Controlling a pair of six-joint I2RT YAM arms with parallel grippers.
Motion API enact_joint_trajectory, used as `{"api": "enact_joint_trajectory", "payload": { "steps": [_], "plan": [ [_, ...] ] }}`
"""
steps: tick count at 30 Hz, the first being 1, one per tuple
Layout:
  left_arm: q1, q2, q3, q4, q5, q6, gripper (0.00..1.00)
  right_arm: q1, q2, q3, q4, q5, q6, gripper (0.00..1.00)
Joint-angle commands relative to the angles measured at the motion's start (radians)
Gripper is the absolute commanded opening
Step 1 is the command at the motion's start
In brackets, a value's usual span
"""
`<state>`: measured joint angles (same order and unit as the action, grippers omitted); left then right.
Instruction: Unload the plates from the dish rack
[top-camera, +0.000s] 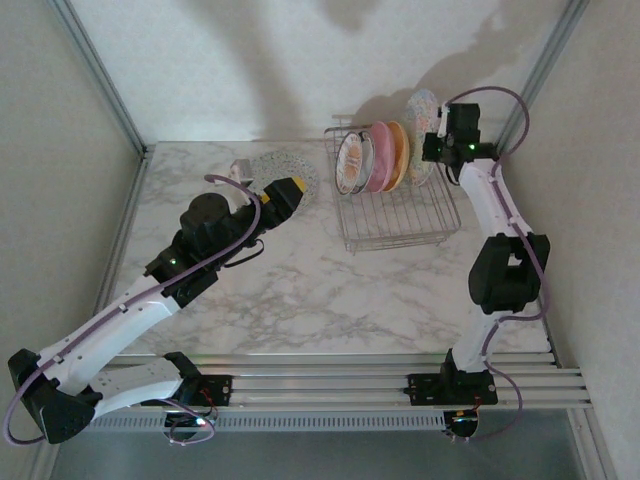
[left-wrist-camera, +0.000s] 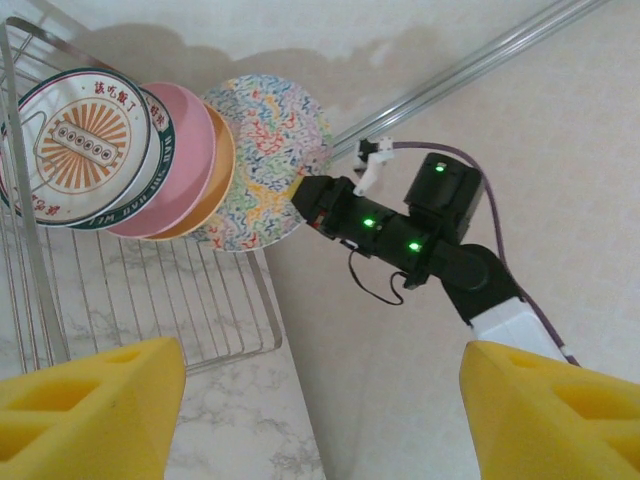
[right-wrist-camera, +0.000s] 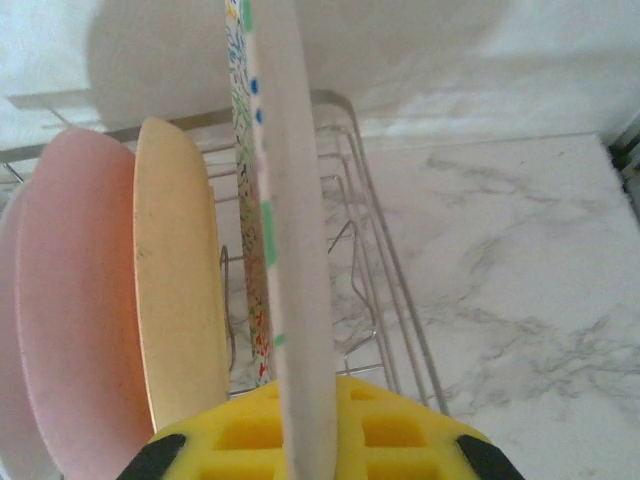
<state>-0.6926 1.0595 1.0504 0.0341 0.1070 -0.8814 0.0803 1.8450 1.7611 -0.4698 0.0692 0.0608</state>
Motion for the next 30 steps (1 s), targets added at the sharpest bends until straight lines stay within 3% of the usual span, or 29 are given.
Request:
{"api": "enact_joint_trajectory", "payload": {
  "steps": [1, 17, 30],
  "plan": [
    [-0.01, 0.012, 0.02, 0.038, 0.008, 0.019, 0.73, -0.008, -0.081, 0.056, 0.028, 0.115, -0.051, 0.0],
    [-0.01, 0.067, 0.039, 0.086, 0.049, 0.014, 0.73, -0.007, -0.299, 0.064, -0.01, 0.263, -0.095, 0.0],
    [-0.009, 0.266, 0.133, 0.15, 0.139, -0.037, 0.73, 0.005, -0.506, -0.027, -0.079, 0.122, 0.112, 0.0]
  ]
}}
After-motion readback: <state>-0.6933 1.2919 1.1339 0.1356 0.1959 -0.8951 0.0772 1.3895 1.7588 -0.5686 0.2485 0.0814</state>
